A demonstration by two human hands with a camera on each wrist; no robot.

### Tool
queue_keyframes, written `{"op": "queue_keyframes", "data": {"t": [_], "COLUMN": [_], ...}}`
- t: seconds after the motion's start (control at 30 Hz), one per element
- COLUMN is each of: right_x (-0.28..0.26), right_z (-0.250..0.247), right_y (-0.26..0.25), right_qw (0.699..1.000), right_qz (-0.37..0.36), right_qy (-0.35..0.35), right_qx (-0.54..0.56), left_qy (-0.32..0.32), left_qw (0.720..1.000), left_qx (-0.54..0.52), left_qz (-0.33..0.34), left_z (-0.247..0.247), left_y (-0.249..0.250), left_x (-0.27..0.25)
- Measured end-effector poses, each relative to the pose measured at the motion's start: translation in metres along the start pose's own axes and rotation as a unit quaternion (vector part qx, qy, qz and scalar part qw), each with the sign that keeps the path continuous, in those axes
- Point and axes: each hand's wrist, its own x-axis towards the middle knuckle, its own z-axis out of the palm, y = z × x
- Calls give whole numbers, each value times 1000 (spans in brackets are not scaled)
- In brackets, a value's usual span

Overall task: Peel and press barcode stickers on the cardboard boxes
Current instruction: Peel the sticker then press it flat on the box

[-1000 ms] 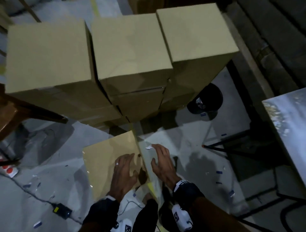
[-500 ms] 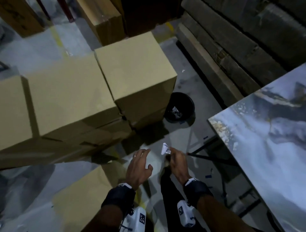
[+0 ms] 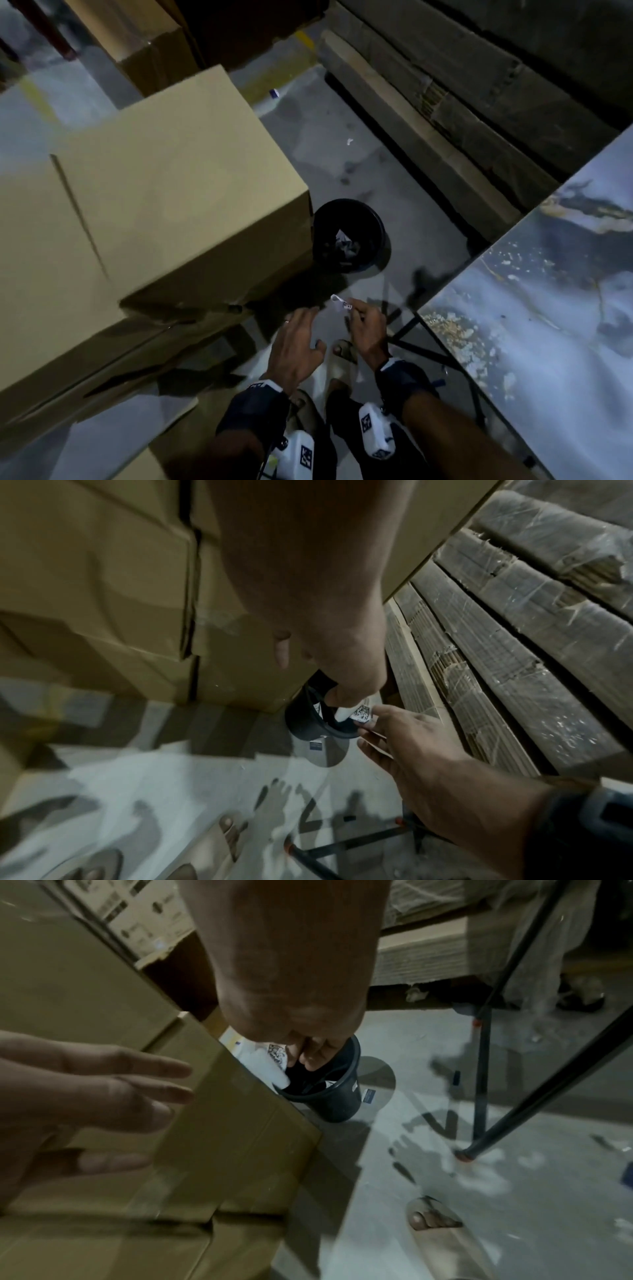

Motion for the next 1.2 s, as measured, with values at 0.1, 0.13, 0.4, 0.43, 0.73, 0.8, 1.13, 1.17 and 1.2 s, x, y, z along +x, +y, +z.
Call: {"op": "queue_keyframes", "data": {"t": [0.1, 0.13, 0.4, 0.43, 0.73, 0.8, 1.13, 1.17, 1.2], "right_x": [20, 26, 78, 84, 140, 148, 186, 190, 193], "right_z": [21, 26, 48, 50, 71, 73, 86, 87, 90], "right_y": [24, 29, 60, 66, 96, 97, 114, 118, 122], "right_qw": [1000, 999, 996, 995, 987, 986, 988, 989, 991], "right_qz": [18, 20, 42, 50, 95, 74, 24, 23, 25], "right_qy": [18, 28, 66, 60, 78, 102, 152, 141, 131], "right_qx": [3, 4, 44, 57, 104, 106, 27, 24, 17], "left_qy": [-8, -9, 7, 7, 14, 15, 3, 0, -2], "left_qw": [1000, 1000, 999, 999, 999, 999, 1000, 1000, 1000], "left_qx": [-6, -11, -33, -34, -16, -12, 4, 8, 15], "left_qz": [0, 4, 28, 30, 45, 40, 25, 22, 18], "left_z": [22, 32, 91, 96, 122, 125, 130, 130, 131], "left_y": [-17, -25, -73, -77, -89, -91, -103, -103, -103], "left_x": [24, 33, 91, 98, 150, 159, 188, 189, 191]}}
